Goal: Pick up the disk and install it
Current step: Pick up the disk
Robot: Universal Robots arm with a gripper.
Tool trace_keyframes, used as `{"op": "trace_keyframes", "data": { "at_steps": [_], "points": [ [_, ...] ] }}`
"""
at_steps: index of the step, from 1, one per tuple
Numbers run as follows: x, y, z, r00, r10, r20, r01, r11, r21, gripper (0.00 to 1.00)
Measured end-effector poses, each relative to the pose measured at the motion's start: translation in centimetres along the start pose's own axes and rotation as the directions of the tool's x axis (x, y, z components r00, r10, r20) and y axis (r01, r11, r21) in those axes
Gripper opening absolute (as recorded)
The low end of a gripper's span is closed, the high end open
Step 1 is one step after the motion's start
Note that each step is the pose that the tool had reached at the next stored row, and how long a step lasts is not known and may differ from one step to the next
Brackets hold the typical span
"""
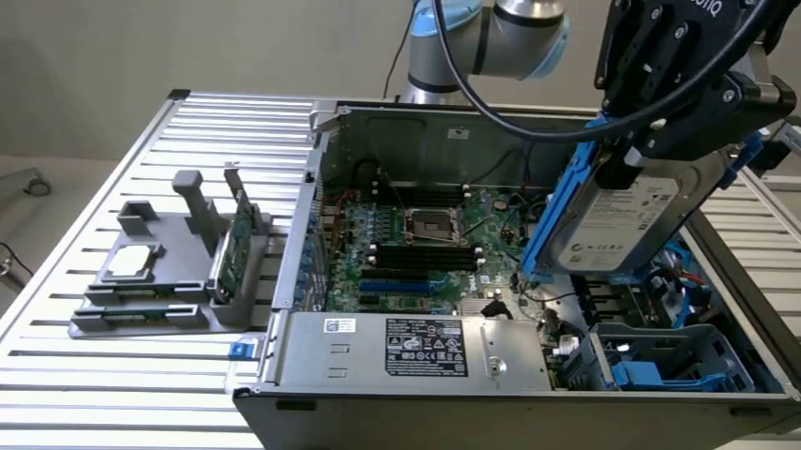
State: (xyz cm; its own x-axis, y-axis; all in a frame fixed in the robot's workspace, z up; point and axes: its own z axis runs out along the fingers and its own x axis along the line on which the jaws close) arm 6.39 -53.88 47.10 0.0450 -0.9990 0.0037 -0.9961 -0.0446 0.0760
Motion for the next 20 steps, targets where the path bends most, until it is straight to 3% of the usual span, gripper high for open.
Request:
{"op": "trace_keyframes", "data": {
  "at_steps": [13,20],
  "points": [
    [3.0,-1.2,-0.05,1.0,0.001,0.0002,-0.001,1.0,-0.0044,0.33],
    [4.6,-2.32,-0.06,1.0,0.001,0.0002,-0.001,1.0,-0.0048,0.33]
  ]
}}
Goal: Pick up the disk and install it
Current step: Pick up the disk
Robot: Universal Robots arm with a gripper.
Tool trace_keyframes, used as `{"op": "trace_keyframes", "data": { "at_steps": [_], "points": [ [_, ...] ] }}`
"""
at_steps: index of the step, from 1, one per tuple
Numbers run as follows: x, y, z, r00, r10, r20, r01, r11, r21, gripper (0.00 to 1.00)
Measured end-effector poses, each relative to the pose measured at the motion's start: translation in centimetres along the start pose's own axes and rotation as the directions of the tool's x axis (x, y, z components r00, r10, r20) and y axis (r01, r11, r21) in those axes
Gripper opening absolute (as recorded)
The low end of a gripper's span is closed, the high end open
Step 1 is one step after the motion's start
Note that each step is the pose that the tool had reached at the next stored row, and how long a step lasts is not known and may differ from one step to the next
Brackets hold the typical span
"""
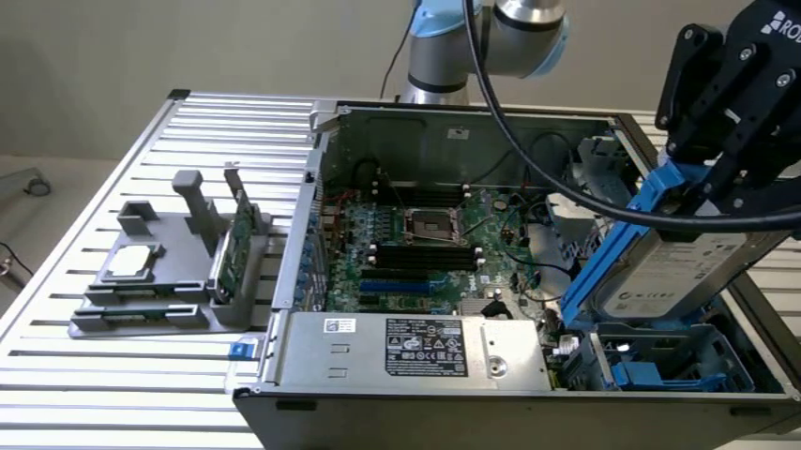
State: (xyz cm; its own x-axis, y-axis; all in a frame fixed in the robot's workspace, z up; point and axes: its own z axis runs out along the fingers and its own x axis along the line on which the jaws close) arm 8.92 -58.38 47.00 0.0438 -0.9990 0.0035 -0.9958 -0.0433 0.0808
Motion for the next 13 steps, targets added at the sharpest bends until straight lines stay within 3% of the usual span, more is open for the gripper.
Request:
{"op": "trace_keyframes", "data": {
  "at_steps": [5,11,13],
  "points": [
    [0.8,-1.36,0.07,1.0,0.0,-0.0001,0.0,1.0,0.0,0.33],
    [1.3,-3.77,0.22,1.0,0.0,-0.0001,0.0,1.0,0.0,0.33],
    [1.8,-4.01,0.41,1.0,0.0,0.0001,0.0,1.0,0.0,0.33]
  ]
}}
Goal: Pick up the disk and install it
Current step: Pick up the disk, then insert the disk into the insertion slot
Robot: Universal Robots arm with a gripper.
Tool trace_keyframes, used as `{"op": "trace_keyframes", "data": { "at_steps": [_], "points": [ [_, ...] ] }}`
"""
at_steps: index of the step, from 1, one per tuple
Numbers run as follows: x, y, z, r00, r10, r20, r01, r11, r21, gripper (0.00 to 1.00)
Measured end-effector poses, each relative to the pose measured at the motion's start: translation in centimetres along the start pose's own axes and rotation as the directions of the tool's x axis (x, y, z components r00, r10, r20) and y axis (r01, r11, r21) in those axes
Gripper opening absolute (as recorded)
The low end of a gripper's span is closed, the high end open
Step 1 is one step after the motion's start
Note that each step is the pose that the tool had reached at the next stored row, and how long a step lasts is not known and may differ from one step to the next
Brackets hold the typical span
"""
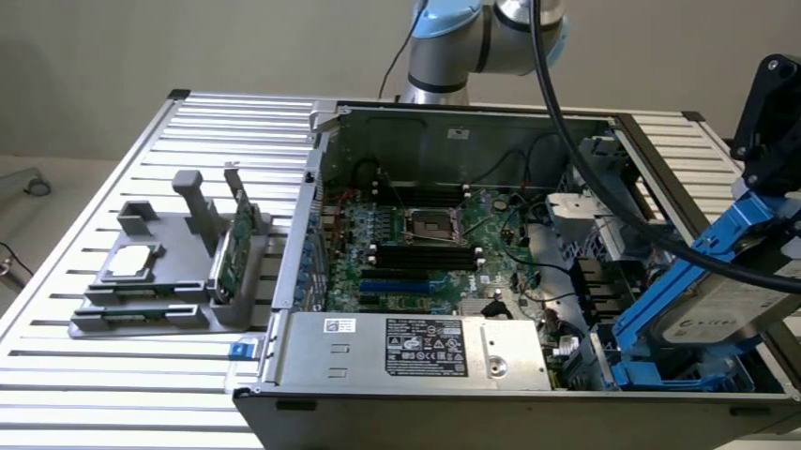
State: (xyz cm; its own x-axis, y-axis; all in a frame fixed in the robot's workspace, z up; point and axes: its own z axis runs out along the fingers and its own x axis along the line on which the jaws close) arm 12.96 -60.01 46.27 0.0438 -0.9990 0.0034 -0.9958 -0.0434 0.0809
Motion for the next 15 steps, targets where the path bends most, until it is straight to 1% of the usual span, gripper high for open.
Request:
{"op": "trace_keyframes", "data": {
  "at_steps": [3,5,15],
  "points": [
    [0.82,-0.16,0.32,1.0,0.0,-0.0001,0.0,1.0,0.0,0.33],
    [1.06,-0.19,0.5,1.0,0.0,-0.0001,0.0,1.0,0.0,0.33],
    [1.11,-0.15,0.57,1.0,0.0,0.0004,0.0,1.0,0.0,0.33]
  ]
}}
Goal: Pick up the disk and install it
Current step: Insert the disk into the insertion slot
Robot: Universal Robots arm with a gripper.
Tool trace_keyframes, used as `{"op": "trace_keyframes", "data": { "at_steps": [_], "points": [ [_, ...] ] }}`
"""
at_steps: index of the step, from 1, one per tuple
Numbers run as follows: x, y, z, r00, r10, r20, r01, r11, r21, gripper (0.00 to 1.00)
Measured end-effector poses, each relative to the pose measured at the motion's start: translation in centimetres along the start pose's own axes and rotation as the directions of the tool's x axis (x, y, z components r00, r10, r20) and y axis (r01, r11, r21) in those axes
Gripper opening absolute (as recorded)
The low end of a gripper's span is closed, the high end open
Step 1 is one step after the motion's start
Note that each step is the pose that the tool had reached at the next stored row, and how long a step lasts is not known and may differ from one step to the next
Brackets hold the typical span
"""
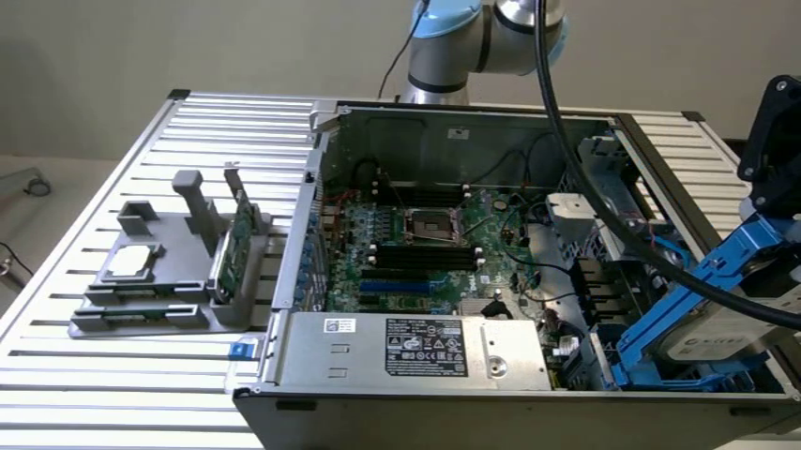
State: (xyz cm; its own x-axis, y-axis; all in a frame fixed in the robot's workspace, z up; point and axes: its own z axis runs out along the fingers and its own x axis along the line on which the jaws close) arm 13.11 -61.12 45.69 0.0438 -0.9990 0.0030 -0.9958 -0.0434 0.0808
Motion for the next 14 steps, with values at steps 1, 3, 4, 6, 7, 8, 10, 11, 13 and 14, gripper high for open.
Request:
{"op": "trace_keyframes", "data": {
  "at_steps": [1,3,4,6,7,8,10,11,13,14],
  "points": [
    [-0.02,0.04,0.0,1.0,0.0,-0.0001,0.0,1.0,0.0,0.33],
    [-0.1,0.1,0.01,1.0,0.0,-0.0001,0.0,1.0,0.0,0.33],
    [-0.17,0.13,0.01,1.0,0.0,-0.0001,0.0,1.0,0.0,0.33],
    [-0.29,0.16,0.01,1.0,0.0,0.0,0.0,1.0,0.0,0.33],
    [-0.34,0.17,0.01,1.0,0.0,0.0,0.0,1.0,0.0,0.33],
    [-0.38,0.17,0.01,1.0,0.0,-0.0001,0.0,1.0,0.0,0.33],
    [-0.47,0.18,0.01,1.0,0.0,0.0,0.0,1.0,0.0,0.33],
    [-0.54,0.19,0.02,1.0,0.0,0.0,0.0,1.0,0.0,0.33],
    [-0.65,0.2,0.01,1.0,0.0,0.0,0.0,1.0,0.0,0.33],
    [-0.7,0.22,0.02,1.0,0.0,0.0,0.0,1.0,0.0,0.33]
  ]
}}
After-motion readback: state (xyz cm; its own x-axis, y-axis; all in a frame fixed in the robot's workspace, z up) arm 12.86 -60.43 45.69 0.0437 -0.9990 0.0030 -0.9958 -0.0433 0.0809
